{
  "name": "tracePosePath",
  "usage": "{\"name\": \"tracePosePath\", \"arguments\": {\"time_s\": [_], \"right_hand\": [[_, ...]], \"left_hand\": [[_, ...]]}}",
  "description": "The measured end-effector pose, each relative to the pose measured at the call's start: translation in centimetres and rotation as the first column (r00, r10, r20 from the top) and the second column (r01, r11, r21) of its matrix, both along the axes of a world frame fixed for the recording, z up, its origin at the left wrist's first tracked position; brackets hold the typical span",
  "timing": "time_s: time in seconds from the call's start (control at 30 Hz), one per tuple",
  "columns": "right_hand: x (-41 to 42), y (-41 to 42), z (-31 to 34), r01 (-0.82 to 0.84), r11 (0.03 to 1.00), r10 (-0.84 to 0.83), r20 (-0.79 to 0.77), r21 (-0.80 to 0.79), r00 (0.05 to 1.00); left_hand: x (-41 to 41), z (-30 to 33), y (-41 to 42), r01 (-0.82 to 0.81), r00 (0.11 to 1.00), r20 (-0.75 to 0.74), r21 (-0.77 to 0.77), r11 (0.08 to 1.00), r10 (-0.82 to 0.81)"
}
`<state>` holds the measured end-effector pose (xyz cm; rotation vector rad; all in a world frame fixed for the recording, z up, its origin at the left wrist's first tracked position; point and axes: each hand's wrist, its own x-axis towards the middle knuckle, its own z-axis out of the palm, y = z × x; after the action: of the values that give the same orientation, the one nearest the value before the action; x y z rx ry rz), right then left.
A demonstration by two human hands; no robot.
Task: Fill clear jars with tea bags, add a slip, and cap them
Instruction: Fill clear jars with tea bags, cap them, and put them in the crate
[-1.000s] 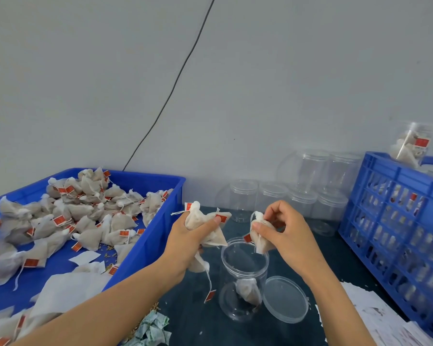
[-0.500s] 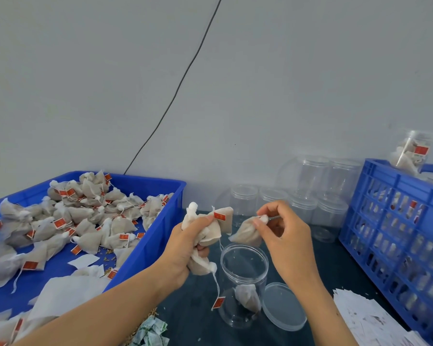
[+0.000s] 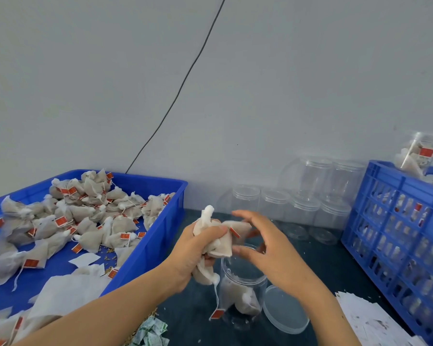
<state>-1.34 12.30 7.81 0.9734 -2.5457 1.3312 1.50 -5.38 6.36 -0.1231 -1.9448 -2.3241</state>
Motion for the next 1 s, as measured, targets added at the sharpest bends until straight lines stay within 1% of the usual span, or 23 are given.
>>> {"name": "tracePosePath", "arguments": {"time_s": [0.03, 0.1, 0.2, 0.27, 0.4, 0.47, 0.57, 0.67, 0.8, 0.93, 1.0], "right_hand": [[0.0, -0.1, -0.2, -0.03, 0.999, 0.03, -0.016, 0.024, 0.999], [-0.2, -0.3, -0.3, -0.02, 0.998, 0.023, -0.049, 0.065, 0.999], [-0.4, -0.3, -0.5, 0.096, 0.991, -0.086, -0.107, 0.089, 0.991], [-0.5, -0.2, -0.5, 0.15, 0.988, -0.145, -0.09, 0.045, 0.985], [-0.6, 0.0, -0.3, 0.235, 0.967, -0.235, 0.006, -0.094, 0.972], [-0.7, 0.2, -0.2, 0.271, 0.951, -0.271, 0.021, -0.148, 0.962], [-0.8, 0.4, 0.0, 0.307, 0.935, -0.31, 0.008, -0.175, 0.951], [-1.0, 0.6, 0.2, 0.325, 0.929, -0.331, -0.002, -0.176, 0.944], [-1.0, 0.7, 0.2, 0.324, 0.936, -0.329, -0.01, -0.136, 0.944], [-1.0, 0.5, -0.1, 0.288, 0.957, -0.288, -0.006, -0.018, 0.958], [-0.9, 0.2, -0.2, 0.269, 0.963, -0.269, -0.006, 0.007, 0.963]], "left_hand": [[0.1, -0.1, 0.2, 0.013, 1.0, -0.008, -0.039, 0.999, -0.014], [0.2, -0.2, 0.3, 0.038, 0.999, -0.024, -0.106, 0.994, -0.04], [0.4, -0.3, 0.4, 0.086, 0.995, -0.044, -0.15, 0.985, -0.094], [0.4, -0.2, 0.5, 0.077, 0.996, -0.043, -0.122, 0.99, -0.082], [0.3, -0.3, 0.4, 0.025, 1.0, -0.015, -0.056, 0.998, -0.026], [0.3, -0.2, 0.3, -0.005, 1.0, -0.005, -0.007, 1.0, 0.005], [0.2, 0.0, 0.2, -0.034, 0.999, 0.024, 0.046, 0.998, 0.033], [-0.1, -0.1, 0.2, -0.074, 0.996, 0.062, 0.052, 0.996, 0.071], [-0.3, -0.1, 0.2, -0.074, 0.995, 0.067, 0.061, 0.995, 0.069], [-0.2, 0.0, 0.3, -0.072, 0.995, 0.078, 0.071, 0.995, 0.066], [-0.2, -0.1, 0.4, -0.074, 0.994, 0.087, 0.06, 0.995, 0.068]]}}
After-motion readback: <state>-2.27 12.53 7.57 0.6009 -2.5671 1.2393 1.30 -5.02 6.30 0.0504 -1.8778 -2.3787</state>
